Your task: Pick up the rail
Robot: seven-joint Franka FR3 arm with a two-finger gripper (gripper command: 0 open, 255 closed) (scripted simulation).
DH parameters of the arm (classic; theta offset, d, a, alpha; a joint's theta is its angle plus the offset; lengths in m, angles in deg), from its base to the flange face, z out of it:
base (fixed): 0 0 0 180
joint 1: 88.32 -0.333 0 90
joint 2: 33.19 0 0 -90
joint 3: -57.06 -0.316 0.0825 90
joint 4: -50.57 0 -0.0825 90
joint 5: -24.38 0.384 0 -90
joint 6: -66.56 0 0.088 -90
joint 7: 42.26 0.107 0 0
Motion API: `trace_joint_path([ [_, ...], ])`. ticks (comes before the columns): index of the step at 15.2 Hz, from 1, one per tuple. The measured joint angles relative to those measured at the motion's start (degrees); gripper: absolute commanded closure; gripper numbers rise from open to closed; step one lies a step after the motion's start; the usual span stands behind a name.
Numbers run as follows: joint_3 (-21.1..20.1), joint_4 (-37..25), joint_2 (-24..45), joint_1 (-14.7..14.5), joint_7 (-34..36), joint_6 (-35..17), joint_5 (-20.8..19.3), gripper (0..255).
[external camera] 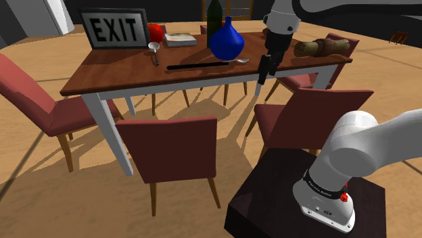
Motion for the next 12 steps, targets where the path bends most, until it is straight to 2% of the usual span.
trace_joint_path([
  [2,0.4,-0.8,1.1,-0.2,-1.1,-0.3,-0.4,0],
  [5,2.7,-5.1,7.1,-1.3,-7.1,-1.4,-2.4,0],
  [12,6.4,-19.2,23.8,-4.7,-22.1,-3.1,-5.0,0],
])
